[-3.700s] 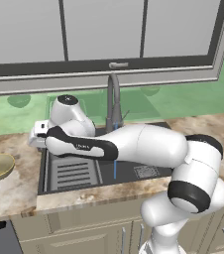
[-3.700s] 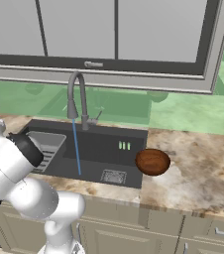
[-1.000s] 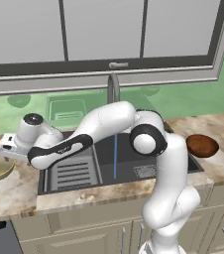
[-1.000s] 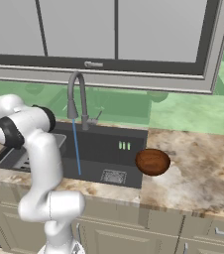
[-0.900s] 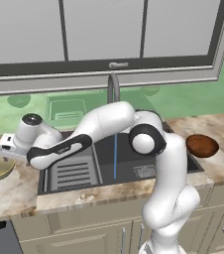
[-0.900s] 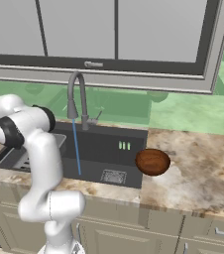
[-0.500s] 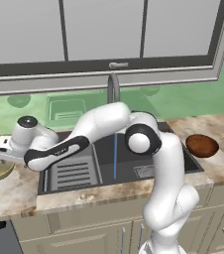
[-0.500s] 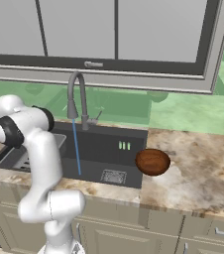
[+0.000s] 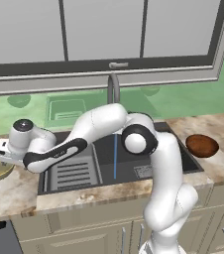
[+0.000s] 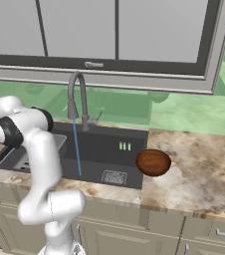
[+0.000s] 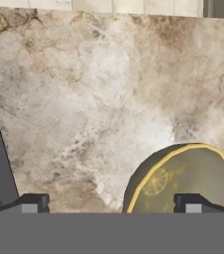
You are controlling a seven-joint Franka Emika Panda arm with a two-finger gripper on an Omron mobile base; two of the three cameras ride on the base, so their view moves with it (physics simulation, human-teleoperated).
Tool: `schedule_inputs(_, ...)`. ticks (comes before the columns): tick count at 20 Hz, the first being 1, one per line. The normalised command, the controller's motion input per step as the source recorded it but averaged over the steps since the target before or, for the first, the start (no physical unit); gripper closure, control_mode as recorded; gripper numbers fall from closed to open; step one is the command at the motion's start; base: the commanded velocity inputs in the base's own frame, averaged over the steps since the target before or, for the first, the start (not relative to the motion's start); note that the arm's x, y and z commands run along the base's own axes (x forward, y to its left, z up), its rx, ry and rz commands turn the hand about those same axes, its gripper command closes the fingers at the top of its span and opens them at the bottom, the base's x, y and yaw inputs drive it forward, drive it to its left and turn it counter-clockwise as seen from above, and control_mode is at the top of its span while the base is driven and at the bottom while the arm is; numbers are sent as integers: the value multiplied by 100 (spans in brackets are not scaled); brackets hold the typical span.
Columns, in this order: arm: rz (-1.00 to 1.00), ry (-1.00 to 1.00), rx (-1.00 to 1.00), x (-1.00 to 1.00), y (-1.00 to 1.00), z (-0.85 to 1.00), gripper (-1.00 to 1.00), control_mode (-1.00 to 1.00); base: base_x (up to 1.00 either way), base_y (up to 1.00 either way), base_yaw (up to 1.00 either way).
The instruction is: Rinse each bowl for a few seconds and place them down in the sink or on the counter.
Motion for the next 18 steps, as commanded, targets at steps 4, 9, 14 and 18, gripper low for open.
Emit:
schedule_inputs(4, -6, 0, -3, 13, 6, -7, -100, -100, 0, 0, 0)
schedule_inputs(9, -6, 0, -1, 15, 9, -9, -100, -100, 0, 0, 0)
schedule_inputs(14, -5, 0, 0, 18, 10, -11, -100, -100, 0, 0, 0)
schedule_inputs(18, -5, 0, 0, 19, 12, -12, -100, -100, 0, 0, 0)
